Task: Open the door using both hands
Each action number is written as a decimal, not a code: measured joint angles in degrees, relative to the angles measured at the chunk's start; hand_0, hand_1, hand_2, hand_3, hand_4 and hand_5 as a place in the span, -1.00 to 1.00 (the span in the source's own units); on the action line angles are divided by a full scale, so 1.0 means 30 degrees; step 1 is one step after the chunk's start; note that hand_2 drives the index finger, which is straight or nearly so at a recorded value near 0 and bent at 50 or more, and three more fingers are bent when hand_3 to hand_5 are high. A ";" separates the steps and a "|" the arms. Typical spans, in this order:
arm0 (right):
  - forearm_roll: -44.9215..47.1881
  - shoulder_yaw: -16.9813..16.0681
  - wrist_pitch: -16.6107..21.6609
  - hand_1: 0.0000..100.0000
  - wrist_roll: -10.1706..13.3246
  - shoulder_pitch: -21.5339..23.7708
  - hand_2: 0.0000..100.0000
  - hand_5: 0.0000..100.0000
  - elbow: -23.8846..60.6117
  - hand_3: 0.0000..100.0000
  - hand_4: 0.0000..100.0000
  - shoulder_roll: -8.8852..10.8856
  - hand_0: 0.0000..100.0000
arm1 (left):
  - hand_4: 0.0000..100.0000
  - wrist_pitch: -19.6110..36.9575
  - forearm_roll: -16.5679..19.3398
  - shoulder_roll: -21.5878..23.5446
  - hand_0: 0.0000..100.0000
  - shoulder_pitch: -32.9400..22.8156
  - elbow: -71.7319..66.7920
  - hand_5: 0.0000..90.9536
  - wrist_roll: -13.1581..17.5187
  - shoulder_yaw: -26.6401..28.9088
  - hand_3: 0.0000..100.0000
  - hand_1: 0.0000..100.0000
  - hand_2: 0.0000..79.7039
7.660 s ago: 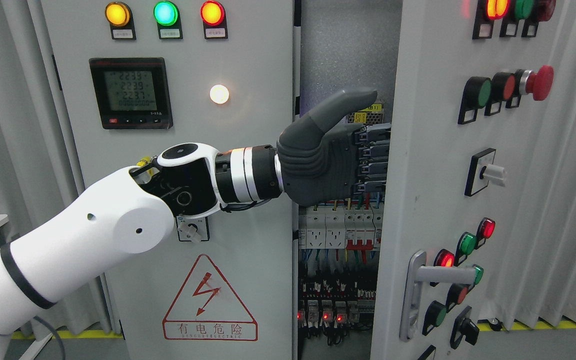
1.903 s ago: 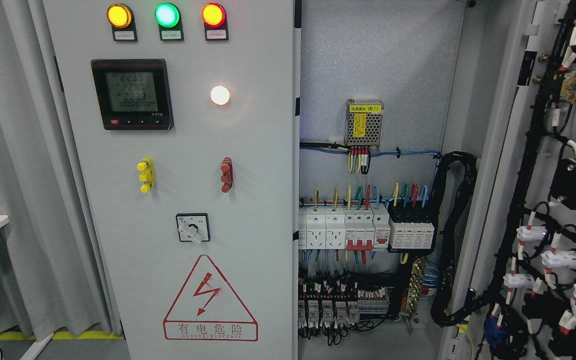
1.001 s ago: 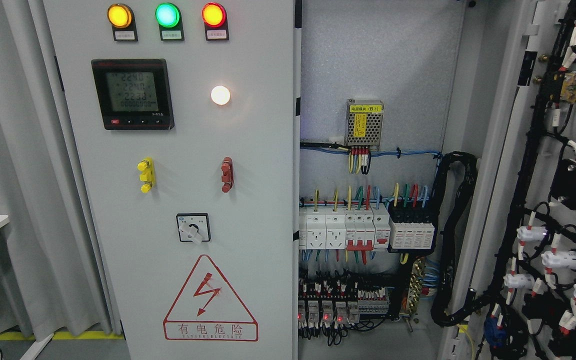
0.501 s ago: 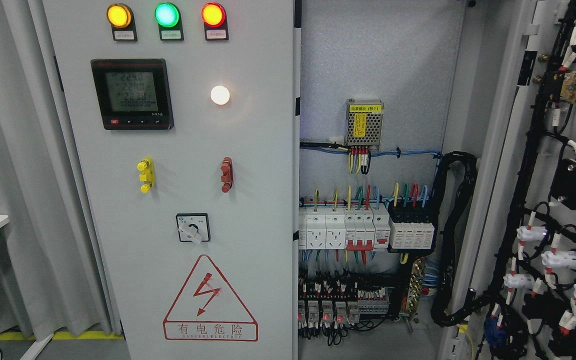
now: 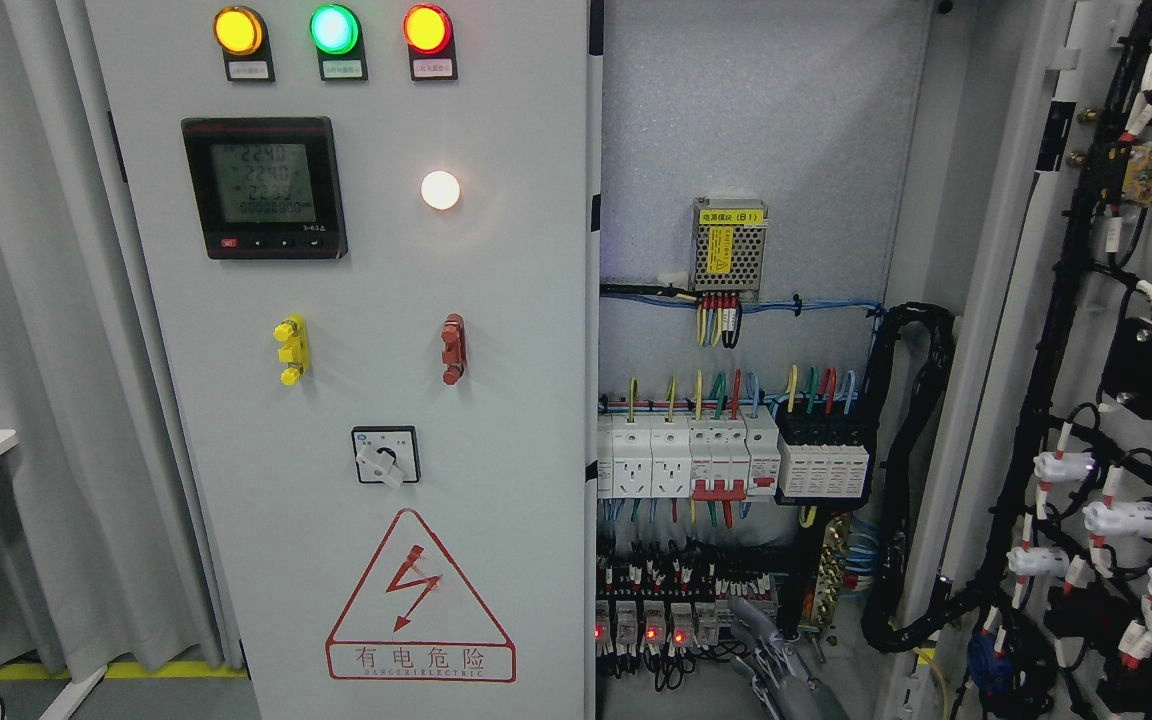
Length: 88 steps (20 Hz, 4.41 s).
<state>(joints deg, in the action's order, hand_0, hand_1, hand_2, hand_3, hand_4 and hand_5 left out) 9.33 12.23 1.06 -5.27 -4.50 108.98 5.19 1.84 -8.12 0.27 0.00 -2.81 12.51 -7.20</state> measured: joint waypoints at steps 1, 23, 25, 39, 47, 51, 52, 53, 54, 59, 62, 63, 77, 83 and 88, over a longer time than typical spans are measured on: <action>0.0004 -0.0005 -0.0227 -1.00 -0.0042 -0.0491 -1.00 -1.00 -0.0166 -1.00 -1.00 -0.0144 -0.56 | -0.93 -0.0008 0.0002 -0.0010 -0.42 0.0000 -0.0022 -1.00 0.0001 0.0011 -0.94 -1.00 -0.93; 0.3682 -0.0292 -0.2330 -1.00 -0.1377 -0.9720 -1.00 -1.00 -0.5766 -1.00 -1.00 -0.1516 -0.56 | -0.93 0.0209 0.0056 -0.0078 -0.42 0.0566 -0.0106 -1.00 0.0098 0.0078 -0.94 -1.00 -0.93; 0.4054 -0.0160 -0.2381 -1.00 -0.1378 -1.0148 -1.00 -1.00 -0.6184 -1.00 -1.00 -0.1550 -0.56 | -0.93 0.0251 0.0068 -0.0081 -0.42 0.0629 -0.0101 -1.00 0.0170 0.0070 -0.94 -1.00 -0.93; 0.4905 0.0601 -0.2444 -1.00 -0.2190 -1.2327 -1.00 -1.00 -0.8659 -1.00 -1.00 -0.1676 -0.56 | -0.93 0.0131 0.0081 -0.0087 -0.42 0.0777 -0.0098 -1.00 -0.0046 0.0081 -0.94 -1.00 -0.93; 0.6079 0.0784 -0.2620 -1.00 -0.2684 -1.3207 -1.00 -1.00 -0.9659 -1.00 -1.00 -0.1703 -0.56 | -0.93 0.0125 0.0076 -0.0088 -0.42 0.0789 -0.0094 -1.00 -0.0075 0.0099 -0.94 -1.00 -0.93; 0.6329 0.0831 -0.2791 -1.00 -0.3170 -1.3427 -1.00 -1.00 -0.9956 -1.00 -1.00 -0.1710 -0.56 | -0.93 0.0063 0.0076 -0.0088 -0.42 0.0791 -0.0092 -1.00 -0.0076 0.0104 -0.94 -1.00 -0.93; 0.6366 0.0833 -0.2813 -1.00 -0.3287 -1.3461 -1.00 -1.00 -1.0023 -1.00 -1.00 -0.1711 -0.56 | -0.93 0.0037 0.0077 -0.0088 -0.42 0.0791 -0.0092 -1.00 -0.0078 0.0105 -0.94 -1.00 -0.93; 0.6405 0.0834 -0.2857 -1.00 -0.3369 -1.3491 -1.00 -1.00 -1.0092 -1.00 -1.00 -0.1712 -0.56 | -0.93 0.0021 0.0080 -0.0088 -0.42 0.0790 -0.0092 -1.00 -0.0077 0.0105 -0.94 -1.00 -0.93; 0.6434 0.0835 -0.2868 -1.00 -0.3550 -1.3515 -1.00 -1.00 -1.0155 -1.00 -1.00 -0.1712 -0.56 | -0.93 0.0021 0.0083 -0.0088 -0.42 0.0791 -0.0092 -1.00 -0.0078 0.0104 -0.94 -1.00 -0.93; 0.6523 0.0751 -0.2880 -1.00 -0.4171 -1.3648 -1.00 -1.00 -1.0437 -1.00 -1.00 -0.1718 -0.56 | -0.93 0.0153 0.0093 -0.0089 -0.42 0.0792 -0.0084 -1.00 -0.0281 0.0100 -0.94 -1.00 -0.93; 0.6552 0.0586 -0.3124 -1.00 -0.4643 -1.3683 -1.00 -1.00 -1.0556 -1.00 -1.00 -0.1721 -0.56 | -0.93 0.0166 0.0097 -0.0089 -0.42 0.0804 -0.0077 -1.00 -0.0522 0.0096 -0.94 -1.00 -0.93; 0.6562 0.0506 -0.3215 -1.00 -0.4844 -1.3695 -1.00 -1.00 -1.0589 -1.00 -1.00 -0.1722 -0.56 | -0.93 0.0168 0.0097 -0.0089 -0.42 0.0807 -0.0076 -1.00 -0.0544 0.0095 -0.94 -1.00 -0.93; 0.6590 -0.0188 -0.3608 -1.00 -0.5754 -1.3756 -1.00 -1.00 -1.0687 -1.00 -1.00 -0.1728 -0.56 | -0.93 0.0174 0.0099 -0.0089 -0.42 0.0809 -0.0067 -1.00 -0.0615 0.0088 -0.95 -1.00 -0.93; 0.6588 -0.0216 -0.3969 -1.00 -0.5784 -1.3803 -1.00 -1.00 -1.0701 -1.00 -1.00 -0.1729 -0.56 | -0.93 0.0174 0.0100 -0.0089 -0.42 0.0797 -0.0066 -1.00 -0.0697 0.0087 -0.94 -1.00 -0.93; 0.6588 -0.0065 -0.4002 -1.00 -0.5796 -1.4018 -1.00 -1.00 -1.0711 -1.00 -1.00 -0.1729 -0.56 | -0.93 0.0175 0.0100 -0.0090 -0.42 0.0792 -0.0069 -1.00 -0.0592 0.0087 -0.94 -1.00 -0.93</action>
<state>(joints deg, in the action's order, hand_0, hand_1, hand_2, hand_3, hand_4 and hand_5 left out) 29.10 12.04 -10.94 -22.66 -46.56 76.85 0.00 2.36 -7.82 0.00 2.38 -3.02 10.73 -6.94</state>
